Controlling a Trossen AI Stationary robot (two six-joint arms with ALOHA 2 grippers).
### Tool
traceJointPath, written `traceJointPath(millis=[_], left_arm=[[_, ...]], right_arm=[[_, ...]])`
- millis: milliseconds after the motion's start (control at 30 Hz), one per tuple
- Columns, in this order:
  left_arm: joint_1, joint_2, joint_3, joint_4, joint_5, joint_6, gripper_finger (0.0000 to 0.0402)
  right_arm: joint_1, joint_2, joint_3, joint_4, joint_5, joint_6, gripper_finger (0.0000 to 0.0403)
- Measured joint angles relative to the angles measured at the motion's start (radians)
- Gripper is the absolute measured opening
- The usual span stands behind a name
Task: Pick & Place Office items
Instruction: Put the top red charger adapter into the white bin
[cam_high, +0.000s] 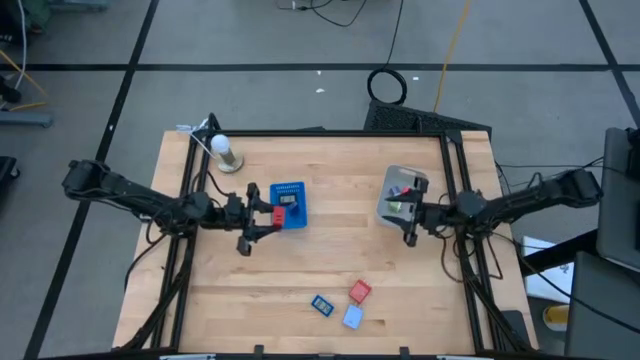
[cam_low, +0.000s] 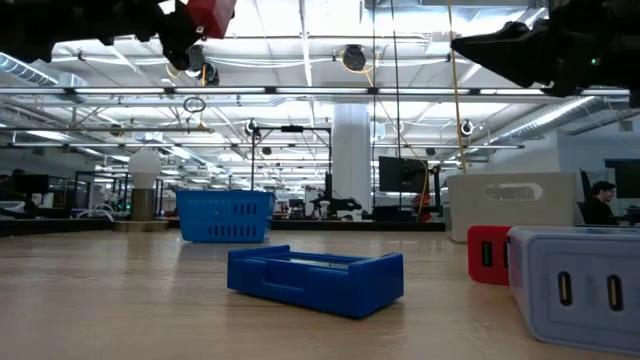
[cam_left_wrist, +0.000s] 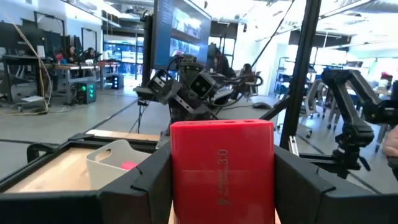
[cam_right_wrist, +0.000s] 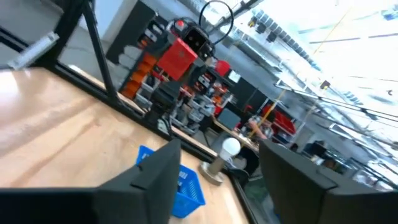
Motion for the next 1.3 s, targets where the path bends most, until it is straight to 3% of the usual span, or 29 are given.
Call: traceJointPath(millis=[200,367,700,933,1300], left_arm=[[0.034,0.065,0.069,-0.006,0.044,-0.052,0.0208],[0.038,0.121,0.139,-0.004,0.074,-0.066,0.0208],[0.038,0.236,0.283,0.0,0.091,-0.092,0.0208],[0.038,0.377,0.408,-0.002,0.106,-0.108,0.0208],[0.049,0.464,0.459,0.105,0.096,-0.153,0.0209]], right_arm=[[0.086,0.156,0.16,-0.094,0.108,-0.067,0.0279],[0.129,0.284,0.275,-0.09,0.202,-0.182,0.0303],[0.186,0.48,0.386,0.082,0.211,-0.443,0.0309],[0.212,0.615,0.48,0.161,0.328,-0.538,0.0309],[0.269,0.682,0.554,0.26,0.329,-0.706,0.0309]])
